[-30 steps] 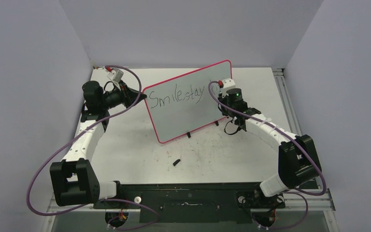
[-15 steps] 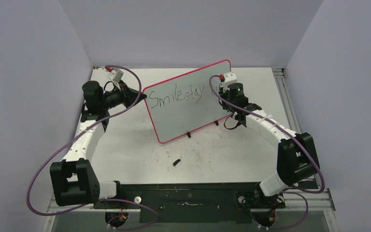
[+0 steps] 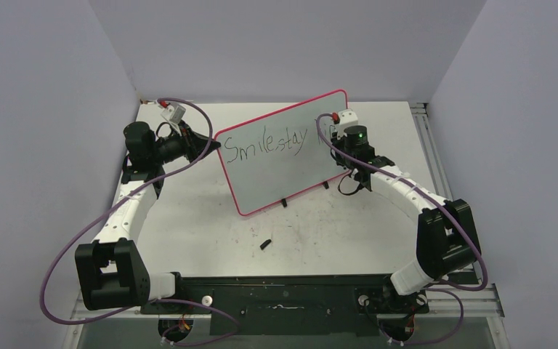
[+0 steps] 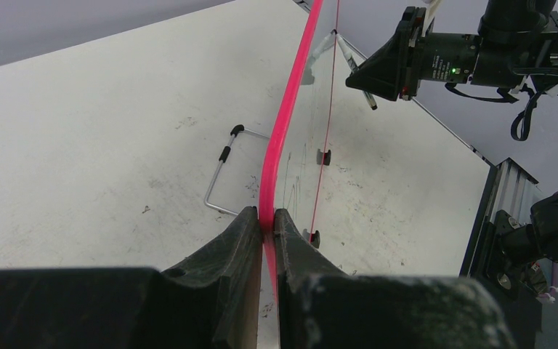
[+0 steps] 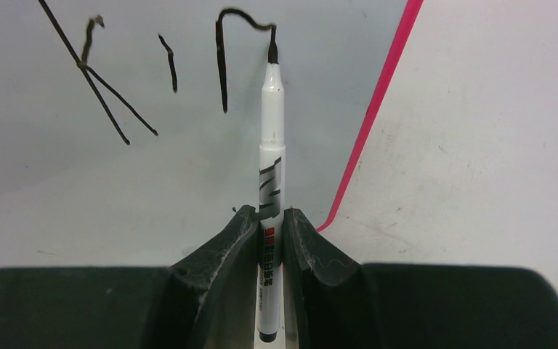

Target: Write a sentence on the whiteboard

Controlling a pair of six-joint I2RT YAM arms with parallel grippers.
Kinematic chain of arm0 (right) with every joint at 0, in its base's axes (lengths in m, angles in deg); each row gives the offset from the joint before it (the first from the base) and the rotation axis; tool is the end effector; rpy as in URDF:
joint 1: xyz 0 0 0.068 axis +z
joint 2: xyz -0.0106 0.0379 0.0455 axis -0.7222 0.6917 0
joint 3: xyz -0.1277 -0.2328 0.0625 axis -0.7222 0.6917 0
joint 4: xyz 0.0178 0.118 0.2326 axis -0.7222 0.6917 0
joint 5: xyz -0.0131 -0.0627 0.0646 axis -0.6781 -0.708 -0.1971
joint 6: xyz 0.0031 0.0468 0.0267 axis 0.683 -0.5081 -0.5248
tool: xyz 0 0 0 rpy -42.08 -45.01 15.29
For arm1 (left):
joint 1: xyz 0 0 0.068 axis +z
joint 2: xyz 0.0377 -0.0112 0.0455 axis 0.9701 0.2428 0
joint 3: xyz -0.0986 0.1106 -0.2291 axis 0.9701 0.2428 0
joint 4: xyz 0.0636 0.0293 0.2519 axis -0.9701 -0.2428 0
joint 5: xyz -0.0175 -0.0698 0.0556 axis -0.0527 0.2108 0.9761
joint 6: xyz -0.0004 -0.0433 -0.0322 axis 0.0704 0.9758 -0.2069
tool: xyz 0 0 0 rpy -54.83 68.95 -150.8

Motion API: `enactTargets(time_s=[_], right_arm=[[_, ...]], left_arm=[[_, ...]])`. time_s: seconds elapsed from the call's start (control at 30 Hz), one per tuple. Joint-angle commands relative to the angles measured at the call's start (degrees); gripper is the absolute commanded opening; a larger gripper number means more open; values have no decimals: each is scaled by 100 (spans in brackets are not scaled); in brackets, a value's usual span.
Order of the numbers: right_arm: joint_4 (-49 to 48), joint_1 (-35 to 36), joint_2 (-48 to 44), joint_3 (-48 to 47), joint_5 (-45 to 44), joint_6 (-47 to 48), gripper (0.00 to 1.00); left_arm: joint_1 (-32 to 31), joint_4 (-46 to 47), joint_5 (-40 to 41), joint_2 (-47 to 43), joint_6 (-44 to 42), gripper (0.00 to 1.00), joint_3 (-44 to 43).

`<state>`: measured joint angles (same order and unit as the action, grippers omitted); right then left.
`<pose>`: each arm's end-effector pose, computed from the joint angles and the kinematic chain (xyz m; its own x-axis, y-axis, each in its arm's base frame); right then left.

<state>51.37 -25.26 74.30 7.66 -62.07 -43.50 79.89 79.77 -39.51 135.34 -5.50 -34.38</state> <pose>0.3257 0.1219 0.2553 -0.4978 -0.1776 -0.8489 -0.2895 0.9567 -0.0304 0.2957 -0.0097 0.3195 -0.3607 -0.1728 -0.9165 0.7216 0.5709 -0.3916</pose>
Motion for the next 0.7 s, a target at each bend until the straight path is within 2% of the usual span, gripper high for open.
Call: enactTargets(time_s=[0.0,0.2,0.47,0.67], right_arm=[[-78,-32,-69,229,90,-96,5],[-105,-31,-142,422,78,-155,5],[-238,-39,-530,373,-261,-144,5],[-175,-174,-464,179,-232,-74,5]], left_arm=[[72,270,-37,-158,-74,0,-26],[72,270,-38,-163,-65,0,-22],[71,278,-37,-155,-72,0,-17],[71,270,-35,-151,-74,0,-5]])
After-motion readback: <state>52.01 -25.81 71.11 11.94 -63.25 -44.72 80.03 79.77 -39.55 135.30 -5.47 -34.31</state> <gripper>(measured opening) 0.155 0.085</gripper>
